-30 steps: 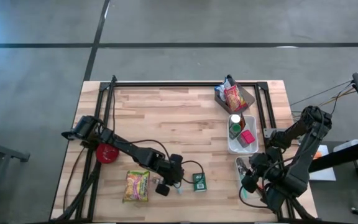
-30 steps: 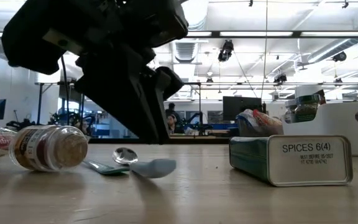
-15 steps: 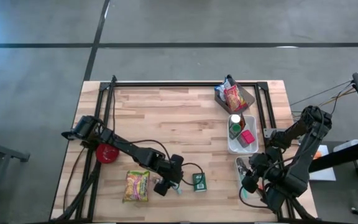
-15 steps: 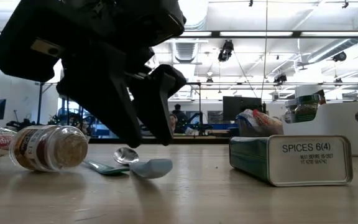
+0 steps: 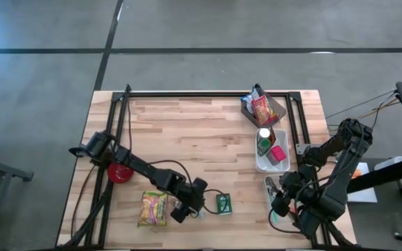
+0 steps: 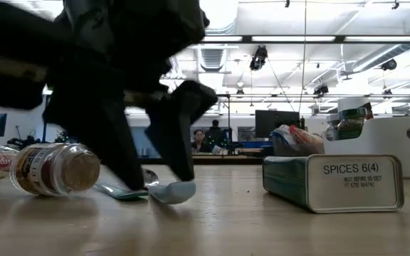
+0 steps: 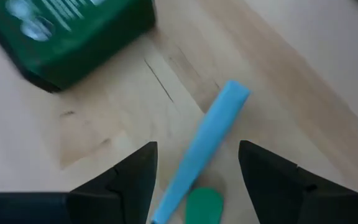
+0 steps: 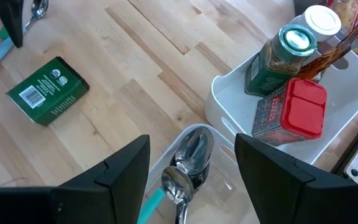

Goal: Pick & Place Food Item
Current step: Put the blue spoon into the transparent bin

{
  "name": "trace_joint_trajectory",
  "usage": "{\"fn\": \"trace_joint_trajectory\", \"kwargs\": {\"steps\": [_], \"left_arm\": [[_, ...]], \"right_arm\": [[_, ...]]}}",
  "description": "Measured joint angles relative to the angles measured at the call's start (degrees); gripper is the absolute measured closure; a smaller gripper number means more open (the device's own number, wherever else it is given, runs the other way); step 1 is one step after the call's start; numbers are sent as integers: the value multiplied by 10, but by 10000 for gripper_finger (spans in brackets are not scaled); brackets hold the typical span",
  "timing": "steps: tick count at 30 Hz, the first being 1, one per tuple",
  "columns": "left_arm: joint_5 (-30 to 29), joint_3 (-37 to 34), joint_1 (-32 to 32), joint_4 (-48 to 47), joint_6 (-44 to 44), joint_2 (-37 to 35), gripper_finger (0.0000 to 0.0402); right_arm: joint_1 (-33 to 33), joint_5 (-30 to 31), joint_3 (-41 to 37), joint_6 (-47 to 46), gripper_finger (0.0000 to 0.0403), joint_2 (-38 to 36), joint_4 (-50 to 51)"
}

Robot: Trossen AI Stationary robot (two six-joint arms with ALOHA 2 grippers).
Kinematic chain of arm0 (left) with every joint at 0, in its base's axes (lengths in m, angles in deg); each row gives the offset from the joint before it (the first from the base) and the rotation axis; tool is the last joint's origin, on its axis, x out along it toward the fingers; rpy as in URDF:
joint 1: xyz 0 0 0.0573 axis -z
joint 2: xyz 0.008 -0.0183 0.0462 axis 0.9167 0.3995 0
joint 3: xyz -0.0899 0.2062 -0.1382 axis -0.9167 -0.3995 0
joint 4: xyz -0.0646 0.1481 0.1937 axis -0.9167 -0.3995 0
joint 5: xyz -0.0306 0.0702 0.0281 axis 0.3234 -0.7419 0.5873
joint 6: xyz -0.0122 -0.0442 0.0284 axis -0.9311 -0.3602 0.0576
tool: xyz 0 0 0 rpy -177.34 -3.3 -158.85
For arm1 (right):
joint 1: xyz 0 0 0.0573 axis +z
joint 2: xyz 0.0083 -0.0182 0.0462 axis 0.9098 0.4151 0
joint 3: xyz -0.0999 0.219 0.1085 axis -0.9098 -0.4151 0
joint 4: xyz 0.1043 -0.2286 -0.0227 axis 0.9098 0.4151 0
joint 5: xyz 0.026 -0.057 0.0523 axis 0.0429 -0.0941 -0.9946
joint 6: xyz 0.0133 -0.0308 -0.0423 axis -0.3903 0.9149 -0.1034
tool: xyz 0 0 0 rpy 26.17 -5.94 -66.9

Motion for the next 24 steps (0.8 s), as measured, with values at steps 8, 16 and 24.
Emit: {"fn": "trace_joint_trajectory", "kwargs": {"steps": [8, 16, 24], "left_arm": [[2, 61, 2, -1, -1, 58, 197], [8, 72, 1, -20, -3, 71, 335], [4, 71, -4, -24, -31, 67, 373]], "right_arm": [[0, -29, 0, 16, 169, 0, -8], [0, -32, 4, 15, 169, 0, -13], [0, -30, 4, 18, 169, 0, -13]]}}
